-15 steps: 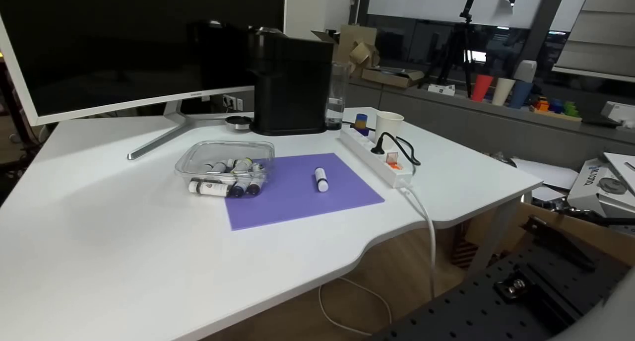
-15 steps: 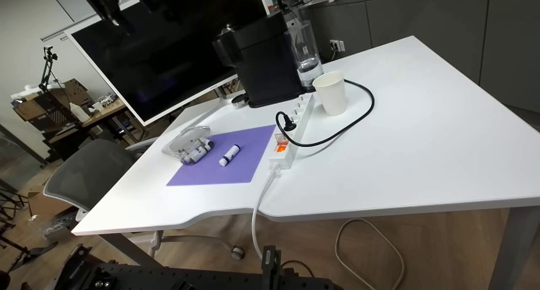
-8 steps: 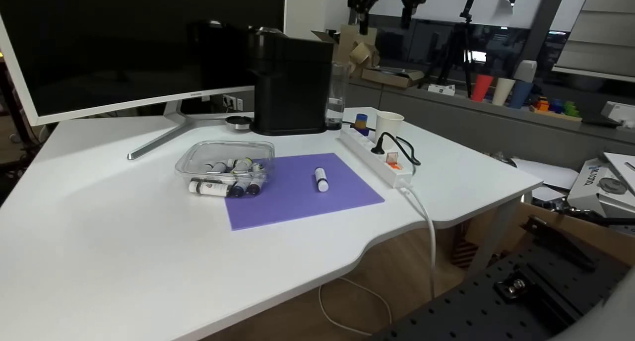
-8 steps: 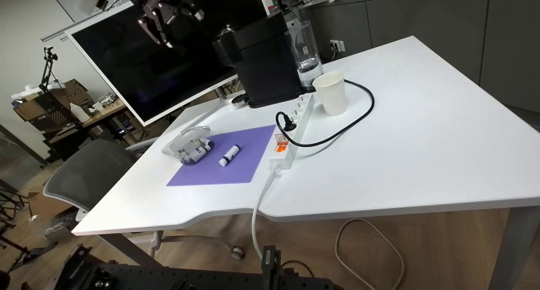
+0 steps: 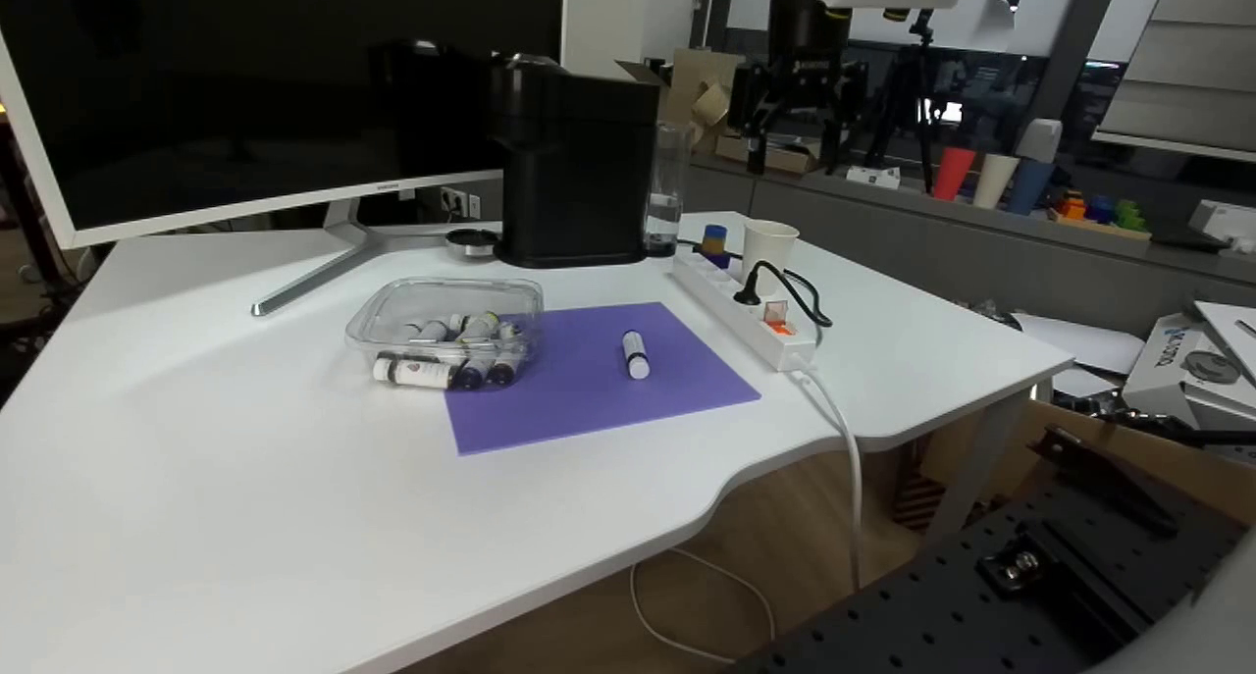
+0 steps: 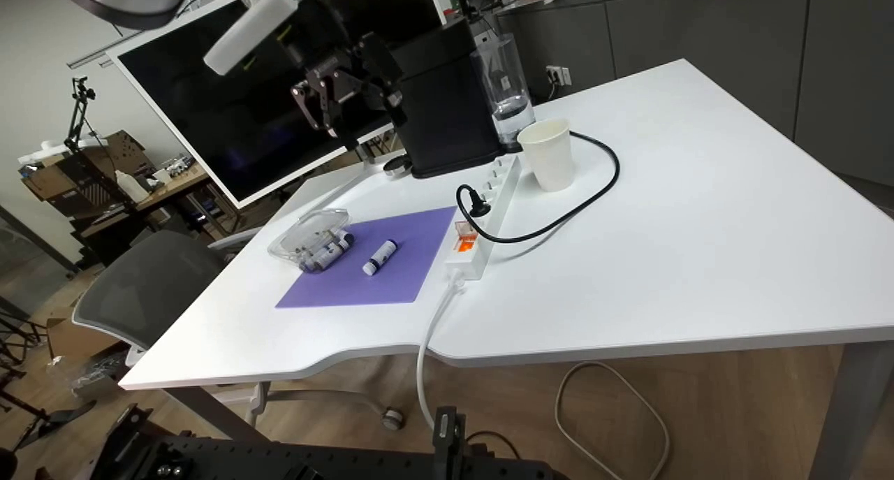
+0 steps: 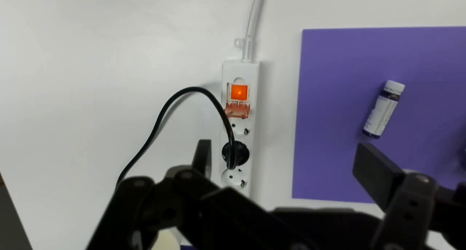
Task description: Switch off the extension cord
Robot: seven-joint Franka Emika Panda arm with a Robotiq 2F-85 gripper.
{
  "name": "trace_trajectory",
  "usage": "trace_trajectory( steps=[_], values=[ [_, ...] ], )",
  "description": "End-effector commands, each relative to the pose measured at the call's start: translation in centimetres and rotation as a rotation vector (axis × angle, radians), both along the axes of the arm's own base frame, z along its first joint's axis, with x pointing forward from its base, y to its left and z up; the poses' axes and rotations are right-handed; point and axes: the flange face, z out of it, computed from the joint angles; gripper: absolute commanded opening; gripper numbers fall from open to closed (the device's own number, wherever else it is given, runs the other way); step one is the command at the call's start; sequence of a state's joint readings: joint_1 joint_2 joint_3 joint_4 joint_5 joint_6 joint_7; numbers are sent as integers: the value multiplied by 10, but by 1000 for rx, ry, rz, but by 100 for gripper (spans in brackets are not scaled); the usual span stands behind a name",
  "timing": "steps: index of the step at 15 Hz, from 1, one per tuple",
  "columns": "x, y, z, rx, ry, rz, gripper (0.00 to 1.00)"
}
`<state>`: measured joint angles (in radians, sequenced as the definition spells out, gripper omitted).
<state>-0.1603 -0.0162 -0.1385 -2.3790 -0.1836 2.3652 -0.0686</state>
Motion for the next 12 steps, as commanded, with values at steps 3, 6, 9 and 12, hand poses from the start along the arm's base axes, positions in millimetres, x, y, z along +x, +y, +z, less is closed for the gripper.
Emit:
trace_trajectory(
  steps=[3, 6, 9, 12],
  values=[
    [3, -23, -45, 25, 106, 62, 100],
    [-3, -17, -51, 27, 111, 62, 100],
    [0, -19, -54, 13, 101, 49, 100],
    [2, -25, -70, 27, 107, 44, 75]
  ],
)
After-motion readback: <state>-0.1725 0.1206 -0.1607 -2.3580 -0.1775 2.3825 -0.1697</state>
